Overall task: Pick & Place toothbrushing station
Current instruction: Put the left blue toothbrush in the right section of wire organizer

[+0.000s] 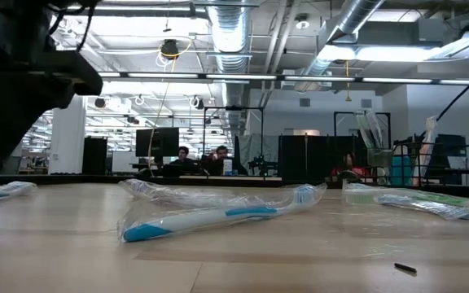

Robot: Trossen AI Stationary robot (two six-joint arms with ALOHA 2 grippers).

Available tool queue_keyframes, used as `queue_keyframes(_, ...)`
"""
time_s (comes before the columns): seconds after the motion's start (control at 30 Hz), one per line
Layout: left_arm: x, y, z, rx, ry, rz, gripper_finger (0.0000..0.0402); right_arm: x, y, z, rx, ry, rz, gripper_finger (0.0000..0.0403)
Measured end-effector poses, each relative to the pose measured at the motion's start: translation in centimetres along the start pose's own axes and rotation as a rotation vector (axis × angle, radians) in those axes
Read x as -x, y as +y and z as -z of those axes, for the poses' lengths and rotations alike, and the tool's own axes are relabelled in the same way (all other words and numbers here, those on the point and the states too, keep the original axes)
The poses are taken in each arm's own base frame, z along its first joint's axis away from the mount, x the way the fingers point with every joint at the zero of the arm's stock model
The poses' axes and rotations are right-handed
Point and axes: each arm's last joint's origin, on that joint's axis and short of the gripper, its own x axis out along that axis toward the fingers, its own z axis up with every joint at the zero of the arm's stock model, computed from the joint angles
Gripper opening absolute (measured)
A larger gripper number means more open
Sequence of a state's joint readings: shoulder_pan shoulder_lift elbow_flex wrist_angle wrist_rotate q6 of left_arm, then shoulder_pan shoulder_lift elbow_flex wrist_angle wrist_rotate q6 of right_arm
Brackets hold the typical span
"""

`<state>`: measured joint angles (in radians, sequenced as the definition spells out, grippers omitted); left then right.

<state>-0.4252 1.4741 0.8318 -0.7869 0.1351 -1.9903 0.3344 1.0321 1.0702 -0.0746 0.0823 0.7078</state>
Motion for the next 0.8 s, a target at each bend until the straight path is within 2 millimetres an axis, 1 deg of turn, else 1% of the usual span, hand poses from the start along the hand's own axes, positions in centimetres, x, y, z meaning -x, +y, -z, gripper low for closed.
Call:
queue_keyframes(0.37, -1.5, 1.4, 1.5, 0.022, 0.007, 0.0, 0.0214, 0.0, -0.2, -0.2, 0.0, -0.007, 0.008, 0.012)
queue_keyframes(0.5, -2.2, 1.5, 1.4, 0.018, 0.006, 0.012, 0.0214, -0.1, -0.4, -0.4, 0.0, -0.013, 0.017, 0.012)
queue_keyframes(0.8, -2.8, 1.5, 1.3, 0.019, -0.013, -0.009, 0.0214, -0.1, -0.6, -0.5, -0.001, -0.02, 0.025, 0.012)
